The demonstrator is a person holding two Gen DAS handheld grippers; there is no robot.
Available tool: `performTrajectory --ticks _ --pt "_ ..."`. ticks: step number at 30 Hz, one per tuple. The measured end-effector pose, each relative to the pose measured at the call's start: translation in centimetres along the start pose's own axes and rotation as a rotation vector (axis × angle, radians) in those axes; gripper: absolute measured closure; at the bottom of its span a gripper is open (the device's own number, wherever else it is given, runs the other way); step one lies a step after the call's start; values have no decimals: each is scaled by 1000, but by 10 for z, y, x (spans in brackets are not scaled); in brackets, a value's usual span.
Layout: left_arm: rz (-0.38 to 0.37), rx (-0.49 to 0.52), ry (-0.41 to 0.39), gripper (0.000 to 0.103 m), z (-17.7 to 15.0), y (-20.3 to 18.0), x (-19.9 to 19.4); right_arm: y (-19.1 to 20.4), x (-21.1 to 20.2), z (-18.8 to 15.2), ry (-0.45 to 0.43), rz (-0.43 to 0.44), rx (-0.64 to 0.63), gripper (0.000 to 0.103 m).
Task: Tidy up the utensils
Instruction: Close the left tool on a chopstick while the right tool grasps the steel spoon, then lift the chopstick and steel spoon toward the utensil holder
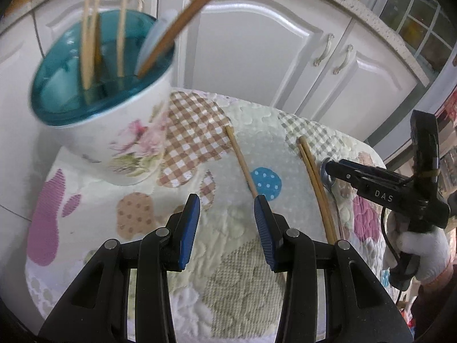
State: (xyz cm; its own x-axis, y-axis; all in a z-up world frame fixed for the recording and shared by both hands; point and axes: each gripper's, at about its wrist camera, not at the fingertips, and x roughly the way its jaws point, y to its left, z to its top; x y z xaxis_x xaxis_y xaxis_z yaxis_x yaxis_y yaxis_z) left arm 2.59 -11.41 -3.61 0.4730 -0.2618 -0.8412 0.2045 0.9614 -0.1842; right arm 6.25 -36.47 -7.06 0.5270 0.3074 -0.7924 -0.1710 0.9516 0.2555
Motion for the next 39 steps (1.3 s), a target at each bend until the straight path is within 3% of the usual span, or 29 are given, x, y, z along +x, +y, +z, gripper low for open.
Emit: performTrajectory --ticks 7,9,13,17,18,23,28,31,33,35,39 --pt "2 -27 48 64 14 -7 36 -13 7 3 12 91 40 94" --pt "11 -25 57 64 17 -10 46 -20 4 0 18 112 73 97" --pt "-8 -29 82 65 21 -14 64 -25 -6 -10 27 119 84 99" --pt "1 -1 63 92 22 -17 66 -29 -17 -20 23 139 111 99" --pt "-18 -1 66 94 21 -16 66 -30 -19 -22 24 142 113 99" --pt "-55 38 90 96 4 -12 54 -29 -29 -35 44 152 86 99" --pt "-94 46 127 96 -15 -6 41 -31 -27 -44 76 158 71 99" --pt "-81 40 127 95 -13 -6 38 -31 -25 -46 59 130 67 96" --pt "-64 40 120 89 -9 -6 38 -31 -25 -46 48 143 81 93" --pt "-59 34 117 76 -4 -6 40 -31 -24 -45 45 142 81 92" --pt "-12 50 102 74 7 -11 50 -32 -20 -44 36 161 105 92"
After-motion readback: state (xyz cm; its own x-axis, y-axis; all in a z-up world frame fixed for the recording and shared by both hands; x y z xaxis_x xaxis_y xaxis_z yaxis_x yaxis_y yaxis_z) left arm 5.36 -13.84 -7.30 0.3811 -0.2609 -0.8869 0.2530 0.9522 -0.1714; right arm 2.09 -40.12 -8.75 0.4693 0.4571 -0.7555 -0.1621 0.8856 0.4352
